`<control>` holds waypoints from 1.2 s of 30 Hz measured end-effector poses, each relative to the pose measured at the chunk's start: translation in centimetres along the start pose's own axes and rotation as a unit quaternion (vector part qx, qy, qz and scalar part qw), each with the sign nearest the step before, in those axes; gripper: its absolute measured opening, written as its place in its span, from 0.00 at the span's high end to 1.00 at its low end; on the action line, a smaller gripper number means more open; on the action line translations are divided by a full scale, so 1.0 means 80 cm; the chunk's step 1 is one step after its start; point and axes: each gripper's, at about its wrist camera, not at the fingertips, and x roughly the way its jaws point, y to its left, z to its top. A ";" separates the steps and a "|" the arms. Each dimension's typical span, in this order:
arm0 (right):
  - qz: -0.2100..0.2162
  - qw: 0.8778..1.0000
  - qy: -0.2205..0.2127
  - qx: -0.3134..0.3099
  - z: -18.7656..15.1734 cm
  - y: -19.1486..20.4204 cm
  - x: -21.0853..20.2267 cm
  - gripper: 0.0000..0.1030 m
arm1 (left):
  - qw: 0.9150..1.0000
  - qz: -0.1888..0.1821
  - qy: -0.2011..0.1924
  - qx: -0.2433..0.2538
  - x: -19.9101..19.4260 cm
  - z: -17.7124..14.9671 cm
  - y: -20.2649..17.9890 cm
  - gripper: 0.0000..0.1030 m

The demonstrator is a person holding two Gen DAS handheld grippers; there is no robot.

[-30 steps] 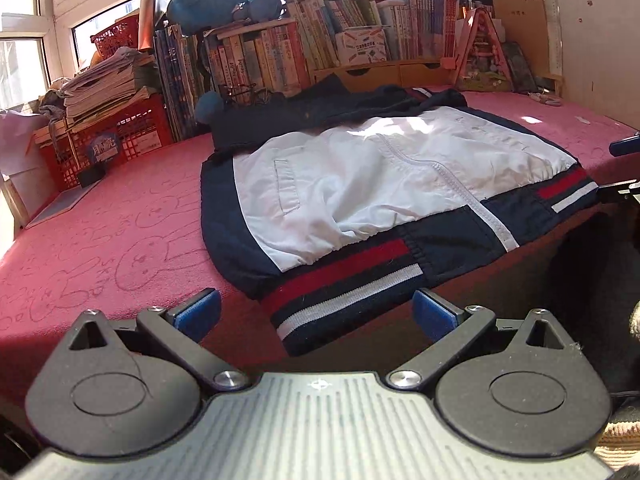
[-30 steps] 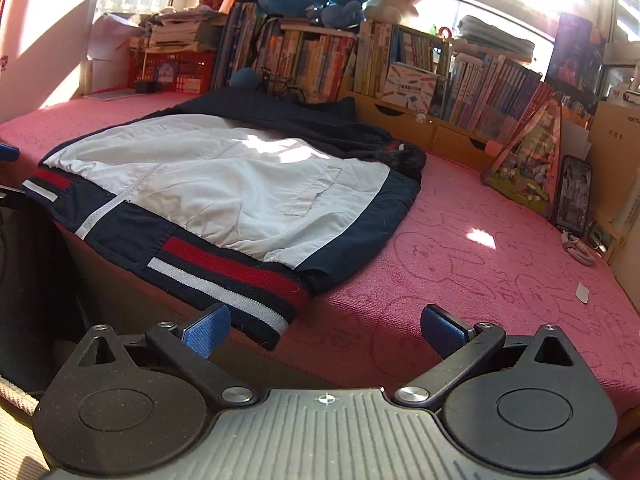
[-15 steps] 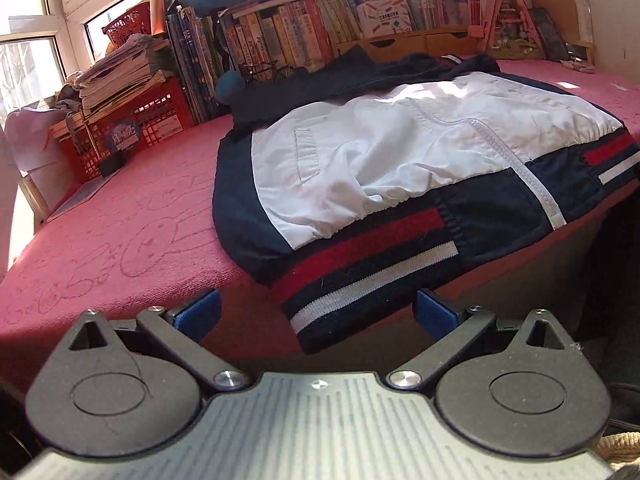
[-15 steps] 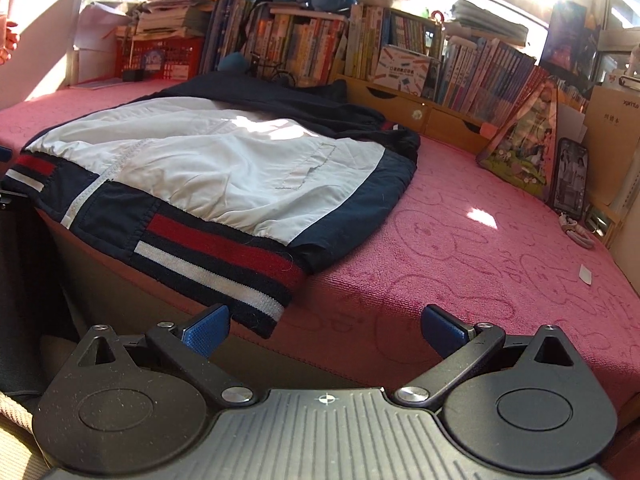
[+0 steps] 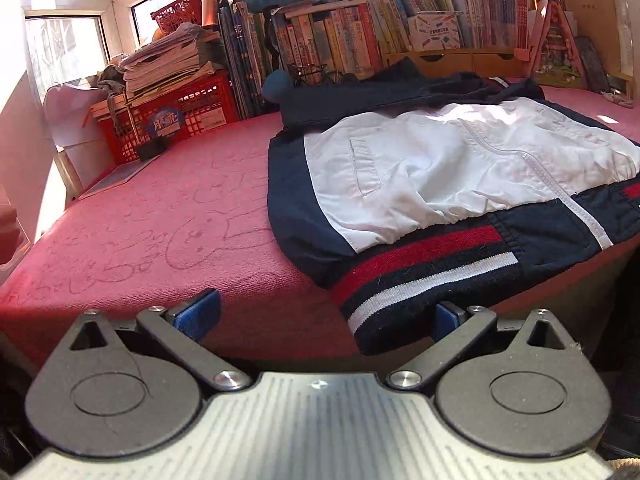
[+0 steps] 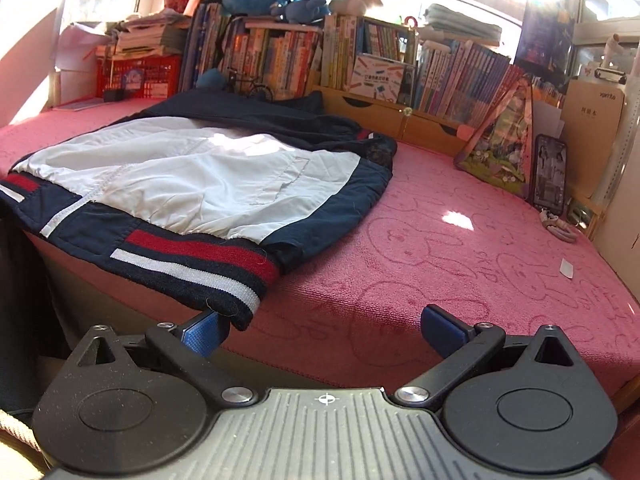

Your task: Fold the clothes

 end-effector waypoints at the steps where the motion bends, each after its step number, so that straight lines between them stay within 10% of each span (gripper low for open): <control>1: 0.000 1.000 -0.004 0.001 0.003 -0.002 -0.003 0.00 | 1.000 0.001 -0.003 -0.001 -0.002 0.002 0.001 0.00; 36: -0.059 0.994 -0.010 0.096 0.046 -0.045 0.009 0.00 | 0.998 0.022 -0.045 0.038 0.007 0.051 0.024 0.00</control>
